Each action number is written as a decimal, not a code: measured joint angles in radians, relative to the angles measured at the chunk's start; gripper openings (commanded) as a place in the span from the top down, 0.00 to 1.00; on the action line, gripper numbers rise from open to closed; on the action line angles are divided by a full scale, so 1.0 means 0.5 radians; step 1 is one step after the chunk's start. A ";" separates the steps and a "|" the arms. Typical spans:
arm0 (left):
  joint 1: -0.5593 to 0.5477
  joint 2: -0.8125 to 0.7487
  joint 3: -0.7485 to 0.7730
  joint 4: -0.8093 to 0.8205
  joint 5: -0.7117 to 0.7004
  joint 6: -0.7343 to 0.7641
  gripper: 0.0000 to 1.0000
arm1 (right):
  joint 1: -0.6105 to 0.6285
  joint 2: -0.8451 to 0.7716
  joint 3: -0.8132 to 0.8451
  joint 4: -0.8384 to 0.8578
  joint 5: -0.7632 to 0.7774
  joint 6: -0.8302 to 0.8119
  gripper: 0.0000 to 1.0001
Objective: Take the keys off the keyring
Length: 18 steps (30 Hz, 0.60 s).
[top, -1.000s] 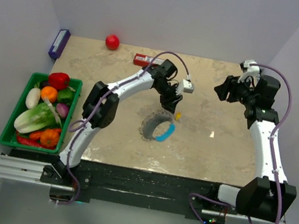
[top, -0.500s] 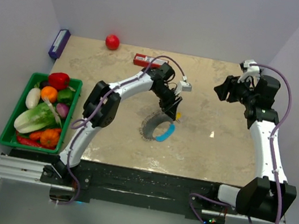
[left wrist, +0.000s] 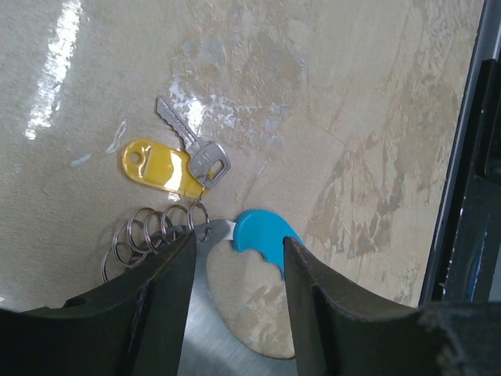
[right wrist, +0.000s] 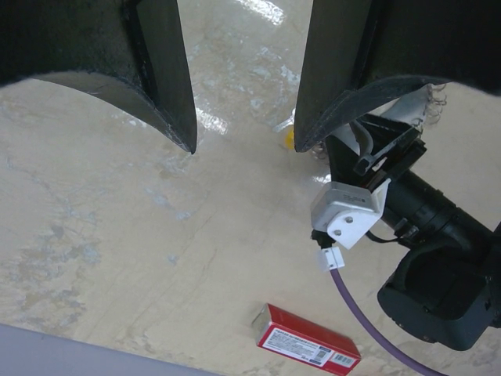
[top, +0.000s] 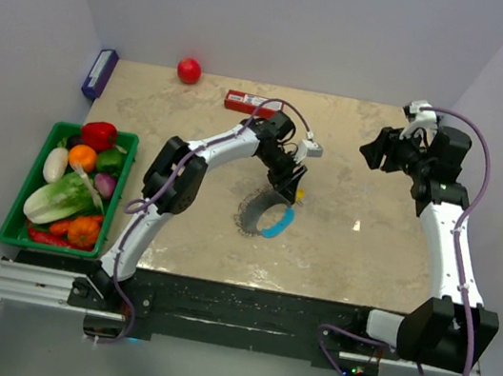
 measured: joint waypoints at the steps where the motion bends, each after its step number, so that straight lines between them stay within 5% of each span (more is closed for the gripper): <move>1: 0.000 0.000 0.000 0.010 -0.006 -0.002 0.47 | 0.000 0.000 0.000 0.001 -0.002 0.001 0.43; 18: -0.004 0.003 0.000 0.042 -0.055 -0.009 0.48 | 0.000 0.000 0.000 0.001 -0.037 0.006 0.43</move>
